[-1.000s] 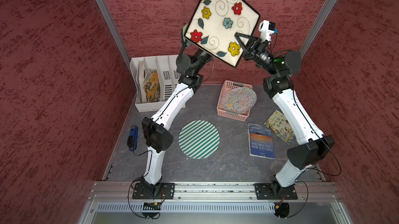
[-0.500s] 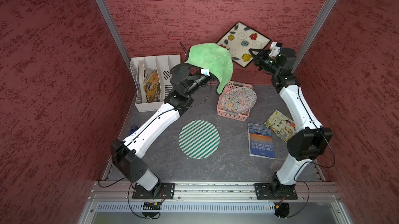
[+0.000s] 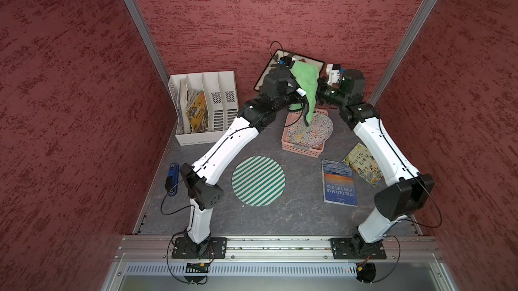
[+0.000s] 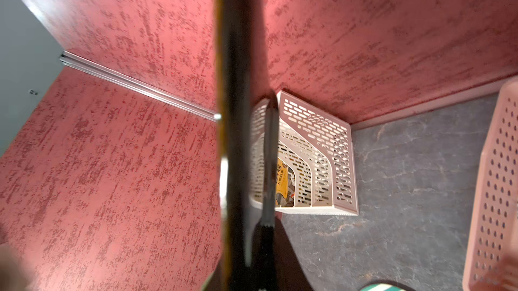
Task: Wipe the wet plate dry
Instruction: Wipe the plate with towel.
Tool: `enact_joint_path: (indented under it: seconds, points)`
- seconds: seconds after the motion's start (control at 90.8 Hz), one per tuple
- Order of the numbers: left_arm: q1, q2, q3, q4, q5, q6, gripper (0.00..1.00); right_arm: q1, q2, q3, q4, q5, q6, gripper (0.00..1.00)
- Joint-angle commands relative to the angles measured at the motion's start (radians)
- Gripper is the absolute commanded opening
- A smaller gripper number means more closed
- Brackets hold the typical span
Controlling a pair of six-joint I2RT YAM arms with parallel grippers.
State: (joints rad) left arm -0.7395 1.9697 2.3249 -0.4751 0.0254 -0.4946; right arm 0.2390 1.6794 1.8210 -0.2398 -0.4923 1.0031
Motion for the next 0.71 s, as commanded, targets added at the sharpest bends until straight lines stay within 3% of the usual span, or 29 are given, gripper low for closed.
enact_joint_path:
  seconds: [0.0,0.242,0.441,0.507,0.595,0.694]
  points:
    - [-0.006,-0.009,0.005,-0.181,-0.101,0.024,0.00,-0.007,-0.088,0.118,0.296,-0.007,0.039,0.00]
    - [0.038,-0.016,0.002,-0.358,-0.308,-0.058,0.00,-0.007,-0.138,0.096,0.357,-0.039,0.054,0.00]
    - [0.140,-0.027,0.030,-0.386,-0.289,-0.052,0.00,0.010,-0.240,-0.135,0.523,-0.213,0.025,0.00]
    - [0.180,-0.021,0.060,-0.385,-0.211,-0.037,0.00,0.039,-0.297,-0.225,0.534,-0.274,-0.028,0.00]
    - [0.225,0.000,0.089,-0.336,0.037,0.011,0.00,0.082,-0.347,-0.290,0.487,-0.325,-0.099,0.00]
    - [0.194,0.017,0.104,-0.266,0.271,0.095,0.00,0.103,-0.351,-0.302,0.478,-0.354,-0.111,0.00]
